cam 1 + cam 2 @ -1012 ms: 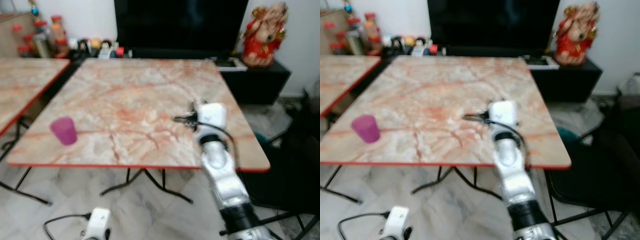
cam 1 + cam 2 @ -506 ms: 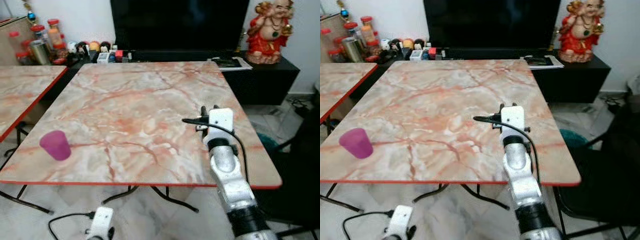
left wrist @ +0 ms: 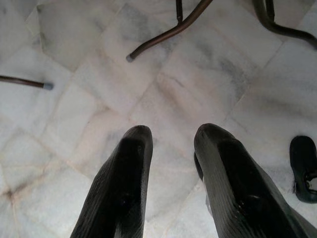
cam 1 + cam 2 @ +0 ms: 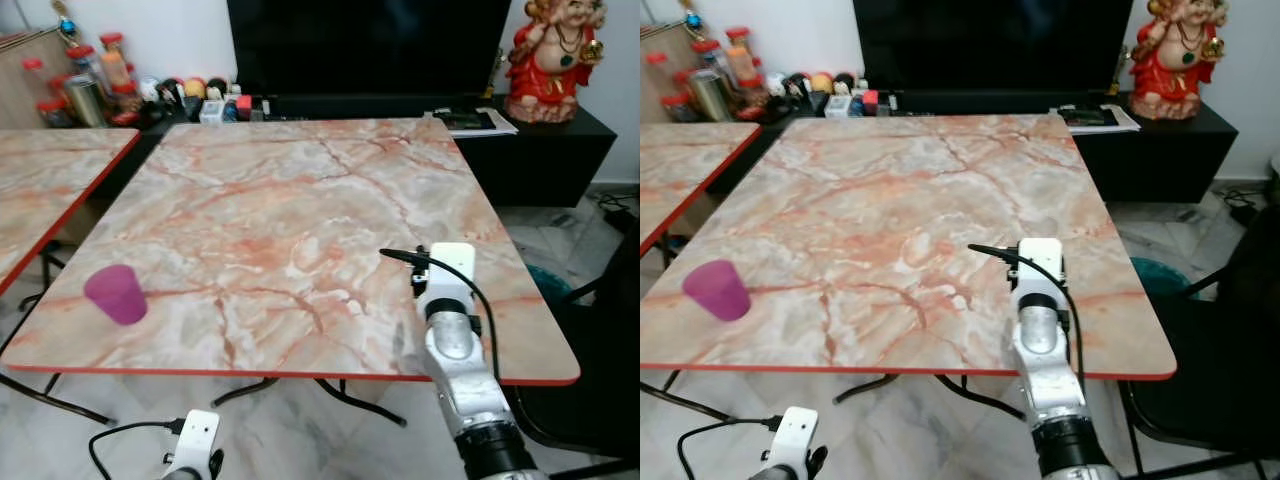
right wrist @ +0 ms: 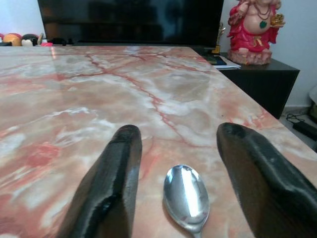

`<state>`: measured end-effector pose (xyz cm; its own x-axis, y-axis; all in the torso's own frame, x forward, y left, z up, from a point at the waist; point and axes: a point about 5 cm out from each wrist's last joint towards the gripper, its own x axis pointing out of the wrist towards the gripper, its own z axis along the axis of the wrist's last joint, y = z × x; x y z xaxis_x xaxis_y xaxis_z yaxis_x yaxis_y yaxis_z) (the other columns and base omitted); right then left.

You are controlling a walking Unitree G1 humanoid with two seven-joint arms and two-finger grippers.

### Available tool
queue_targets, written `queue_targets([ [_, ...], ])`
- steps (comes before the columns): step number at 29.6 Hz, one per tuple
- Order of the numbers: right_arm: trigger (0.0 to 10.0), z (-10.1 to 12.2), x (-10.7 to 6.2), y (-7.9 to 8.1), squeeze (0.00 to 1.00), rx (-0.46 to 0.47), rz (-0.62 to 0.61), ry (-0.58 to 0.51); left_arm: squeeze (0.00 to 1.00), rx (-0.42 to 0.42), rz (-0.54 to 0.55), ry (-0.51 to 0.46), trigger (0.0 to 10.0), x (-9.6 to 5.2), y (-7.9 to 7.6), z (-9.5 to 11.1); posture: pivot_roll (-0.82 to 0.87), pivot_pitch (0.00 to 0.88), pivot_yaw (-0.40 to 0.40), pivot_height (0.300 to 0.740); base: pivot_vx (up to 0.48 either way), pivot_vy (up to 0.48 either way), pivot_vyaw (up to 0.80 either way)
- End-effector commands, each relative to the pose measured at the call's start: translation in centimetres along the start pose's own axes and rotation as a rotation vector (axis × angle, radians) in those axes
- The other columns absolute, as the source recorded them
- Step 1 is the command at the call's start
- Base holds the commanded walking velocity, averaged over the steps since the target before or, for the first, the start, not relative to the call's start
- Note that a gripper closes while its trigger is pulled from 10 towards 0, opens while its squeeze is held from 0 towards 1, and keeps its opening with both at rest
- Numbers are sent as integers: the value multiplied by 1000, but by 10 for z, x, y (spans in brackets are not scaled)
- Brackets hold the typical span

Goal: Setting the table

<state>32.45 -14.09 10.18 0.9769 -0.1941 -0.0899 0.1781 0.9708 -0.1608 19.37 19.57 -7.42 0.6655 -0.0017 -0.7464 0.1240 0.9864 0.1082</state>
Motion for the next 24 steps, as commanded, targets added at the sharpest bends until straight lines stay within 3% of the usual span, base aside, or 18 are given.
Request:
queue_targets([
  [1, 10000, 1, 3, 1, 165, -4, -7, 28, 0, 8, -7, 10, 10000, 0, 4, -1, -53, 0, 67, 736, 0, 0, 0],
  [2, 10000, 1, 3, 1, 165, -4, -7, 28, 0, 8, -7, 10, 10000, 0, 4, -1, -53, 0, 67, 736, 0, 0, 0],
  [3, 10000, -1, 3, 2, 0, -10, -5, 47, 0, 11, -9, 11, 10000, 0, 4, -1, -53, 0, 72, 736, 0, 0, 0],
  [11, 10000, -21, 0, 2, 0, 23, -13, 170, 0, 22, -19, 19, 10000, -1, 9, -1, -50, 0, 95, 736, 0, 0, 0],
  [14, 10000, -28, 0, 2, 0, -13, 2, 213, 0, 26, -26, 24, 10000, -1, 10, -2, -50, 0, 101, 736, 0, 0, 0],
  [24, 10000, -32, 1, -2, 0, -16, 20, 253, 0, 23, -38, 18, 10000, 0, 5, 2, -57, 0, 88, 736, 0, 0, 0],
])
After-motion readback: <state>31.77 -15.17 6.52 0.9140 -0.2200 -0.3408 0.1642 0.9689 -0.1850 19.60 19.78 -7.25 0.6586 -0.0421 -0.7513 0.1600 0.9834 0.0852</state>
